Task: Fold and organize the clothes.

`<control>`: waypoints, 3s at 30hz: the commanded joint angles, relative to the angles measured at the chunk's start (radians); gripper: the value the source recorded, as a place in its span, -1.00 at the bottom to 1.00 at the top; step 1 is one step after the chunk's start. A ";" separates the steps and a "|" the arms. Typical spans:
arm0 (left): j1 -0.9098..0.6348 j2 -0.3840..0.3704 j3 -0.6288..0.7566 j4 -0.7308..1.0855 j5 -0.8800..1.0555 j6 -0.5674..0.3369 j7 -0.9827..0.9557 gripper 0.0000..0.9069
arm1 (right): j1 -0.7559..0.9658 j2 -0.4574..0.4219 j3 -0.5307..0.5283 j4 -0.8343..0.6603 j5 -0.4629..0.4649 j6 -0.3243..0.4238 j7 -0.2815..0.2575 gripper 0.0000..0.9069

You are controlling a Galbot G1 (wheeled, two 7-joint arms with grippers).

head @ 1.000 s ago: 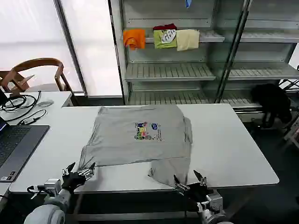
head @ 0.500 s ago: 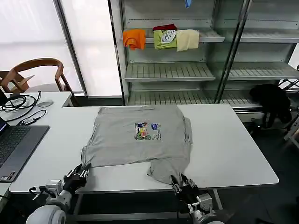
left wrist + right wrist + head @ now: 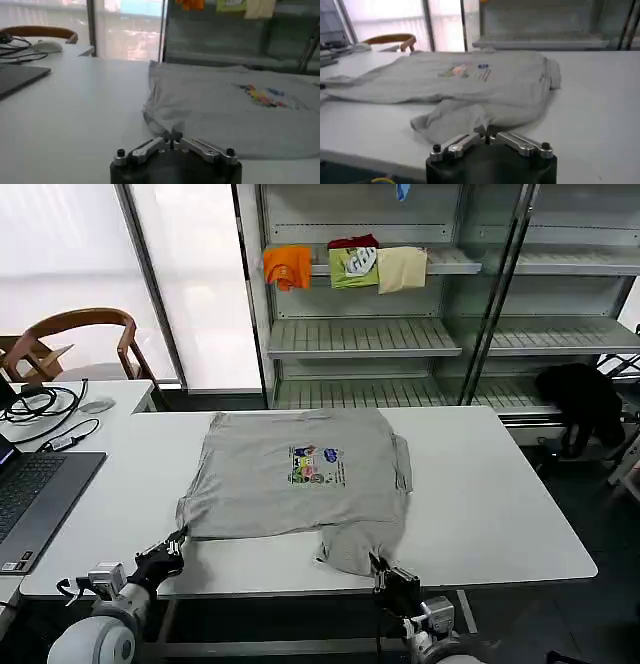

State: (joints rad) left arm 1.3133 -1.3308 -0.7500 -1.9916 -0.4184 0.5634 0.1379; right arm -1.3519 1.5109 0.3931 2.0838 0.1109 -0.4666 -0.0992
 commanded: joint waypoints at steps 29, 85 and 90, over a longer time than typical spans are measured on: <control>-0.409 -0.019 0.068 0.415 0.078 -0.089 -0.023 -0.96 | 0.787 0.147 0.068 -0.775 -0.160 0.005 -0.003 -1.00; -0.331 -0.025 0.103 0.371 0.195 0.014 -0.020 -0.98 | 0.412 0.023 0.167 -0.469 -0.079 -0.114 -0.050 -1.00; -0.310 -0.023 0.103 0.358 0.196 0.015 -0.011 -0.98 | 0.403 0.024 0.162 -0.456 -0.038 -0.114 -0.051 -1.00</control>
State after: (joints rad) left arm 0.9865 -1.3542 -0.6476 -1.6289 -0.2285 0.5730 0.1191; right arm -0.9310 1.5442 0.5532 1.6160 0.0033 -0.5719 -0.1497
